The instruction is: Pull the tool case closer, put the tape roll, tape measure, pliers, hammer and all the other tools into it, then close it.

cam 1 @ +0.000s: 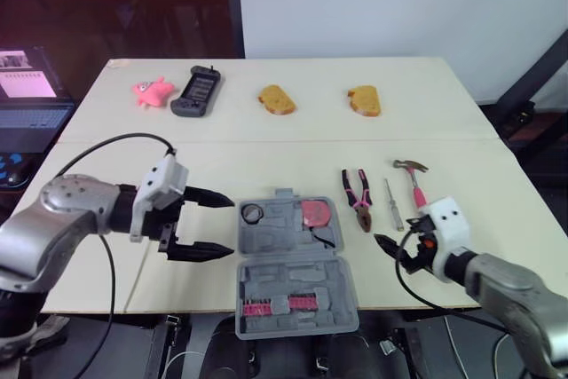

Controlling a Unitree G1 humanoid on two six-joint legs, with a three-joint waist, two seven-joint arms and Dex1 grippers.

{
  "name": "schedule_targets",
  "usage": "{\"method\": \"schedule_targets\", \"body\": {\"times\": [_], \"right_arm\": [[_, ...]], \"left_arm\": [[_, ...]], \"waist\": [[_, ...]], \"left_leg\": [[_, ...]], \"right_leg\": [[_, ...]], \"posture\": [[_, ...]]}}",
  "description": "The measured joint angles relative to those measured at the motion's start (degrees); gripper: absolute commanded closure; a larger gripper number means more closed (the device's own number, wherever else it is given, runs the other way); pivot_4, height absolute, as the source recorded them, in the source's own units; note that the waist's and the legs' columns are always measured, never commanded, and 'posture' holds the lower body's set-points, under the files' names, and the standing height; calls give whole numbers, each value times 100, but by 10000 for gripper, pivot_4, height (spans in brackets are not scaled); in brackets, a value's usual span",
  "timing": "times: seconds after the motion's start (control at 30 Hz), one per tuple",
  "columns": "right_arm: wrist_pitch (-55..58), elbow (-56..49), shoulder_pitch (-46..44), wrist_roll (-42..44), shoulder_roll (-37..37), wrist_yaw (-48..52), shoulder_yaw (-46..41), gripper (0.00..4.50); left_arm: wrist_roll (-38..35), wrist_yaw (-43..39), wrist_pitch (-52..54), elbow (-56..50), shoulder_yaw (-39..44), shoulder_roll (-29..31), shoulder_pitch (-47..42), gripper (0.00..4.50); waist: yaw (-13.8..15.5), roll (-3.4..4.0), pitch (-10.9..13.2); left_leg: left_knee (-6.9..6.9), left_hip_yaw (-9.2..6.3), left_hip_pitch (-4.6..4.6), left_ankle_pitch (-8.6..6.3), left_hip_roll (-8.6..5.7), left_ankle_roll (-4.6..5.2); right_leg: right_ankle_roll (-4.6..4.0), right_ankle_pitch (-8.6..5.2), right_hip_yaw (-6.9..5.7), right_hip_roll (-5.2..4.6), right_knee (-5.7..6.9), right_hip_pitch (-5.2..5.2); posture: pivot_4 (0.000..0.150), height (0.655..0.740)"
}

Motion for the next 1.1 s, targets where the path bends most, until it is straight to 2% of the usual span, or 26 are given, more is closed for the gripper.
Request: {"method": "schedule_targets", "body": {"times": [0.3,0.67,0.77,0.87,0.93,1.1], "right_arm": [[-537,1076,-879,-614,542,-76,737,94],[-768,1963,-1376,-1051,1013,-233,987,94],[-880,2115,-1457,-1154,1187,-352,963,8693],[-976,2317,-1556,-1231,1273,-455,867,23379],[-1057,2444,-1610,-1279,1355,-522,809,34810],[-1201,2519,-1621,-1339,1477,-529,800,35331]], "left_arm": [[-160,486,202,-565,693,18,799,0],[-269,773,237,-861,1020,33,1148,0],[-274,817,237,-878,1023,32,1210,0],[-289,878,231,-885,1023,28,1196,0],[-289,908,224,-883,1022,25,1137,0],[-283,909,194,-875,1011,25,1057,0]], "waist": [[0,3,1],[-6,6,2],[-26,5,1],[-36,5,1],[-49,4,1],[-123,5,0]], "left_leg": [[0,2,1,1,1,-1],[0,4,1,2,1,-3],[0,2,2,2,3,-5],[0,2,2,2,4,-5],[0,2,2,4,5,-7],[-2,0,2,4,6,-8]], "right_leg": [[1,1,0,2,1,-1],[6,4,0,3,3,0],[6,4,0,6,4,0],[6,4,0,8,4,0],[11,7,0,10,4,1],[19,11,0,12,6,1]], "posture": [[1500,7188],[1500,7188],[1500,7188],[1500,7188],[1500,7188],[1500,7188]]}}
